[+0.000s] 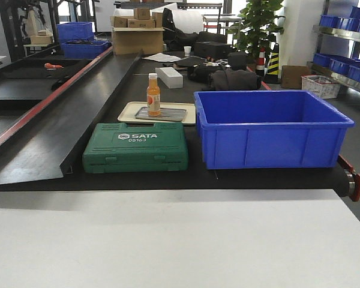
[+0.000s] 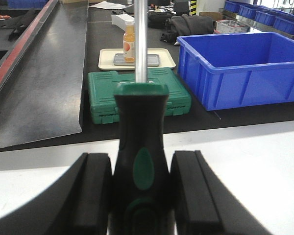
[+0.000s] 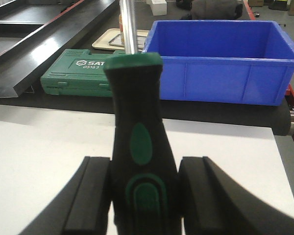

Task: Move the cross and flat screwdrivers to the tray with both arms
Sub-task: 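Hold both screwdrivers while the base drives to the conveyor station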

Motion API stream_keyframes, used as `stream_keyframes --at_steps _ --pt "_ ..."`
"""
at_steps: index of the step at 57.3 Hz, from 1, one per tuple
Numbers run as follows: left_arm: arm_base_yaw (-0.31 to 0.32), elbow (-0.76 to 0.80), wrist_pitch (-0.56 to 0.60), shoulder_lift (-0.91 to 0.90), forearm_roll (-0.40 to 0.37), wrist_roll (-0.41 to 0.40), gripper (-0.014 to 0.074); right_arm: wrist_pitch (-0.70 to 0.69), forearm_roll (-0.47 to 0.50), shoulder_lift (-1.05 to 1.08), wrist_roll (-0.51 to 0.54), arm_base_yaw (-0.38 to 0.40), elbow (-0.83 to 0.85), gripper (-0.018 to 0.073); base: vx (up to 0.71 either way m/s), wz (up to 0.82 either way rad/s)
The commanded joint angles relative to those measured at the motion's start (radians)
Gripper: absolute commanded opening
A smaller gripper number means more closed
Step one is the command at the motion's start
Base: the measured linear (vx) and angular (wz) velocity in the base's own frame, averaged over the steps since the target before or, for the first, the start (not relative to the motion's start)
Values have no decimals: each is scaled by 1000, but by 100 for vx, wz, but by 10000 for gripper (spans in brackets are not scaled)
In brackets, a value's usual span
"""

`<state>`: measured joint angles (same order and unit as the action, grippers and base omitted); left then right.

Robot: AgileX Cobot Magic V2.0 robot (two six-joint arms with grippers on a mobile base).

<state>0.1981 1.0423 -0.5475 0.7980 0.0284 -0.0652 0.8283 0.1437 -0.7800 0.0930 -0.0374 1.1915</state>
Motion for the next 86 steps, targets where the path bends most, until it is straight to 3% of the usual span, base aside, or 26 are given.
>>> stream_keyframes --at_steps 1,86 --pt "5 37 90 -10 -5 -10 -1 -88 9 -4 9 -1 29 -9 0 0" --pt "5 37 88 -10 -5 -10 -1 -88 9 -4 9 -1 29 -9 -5 -1"
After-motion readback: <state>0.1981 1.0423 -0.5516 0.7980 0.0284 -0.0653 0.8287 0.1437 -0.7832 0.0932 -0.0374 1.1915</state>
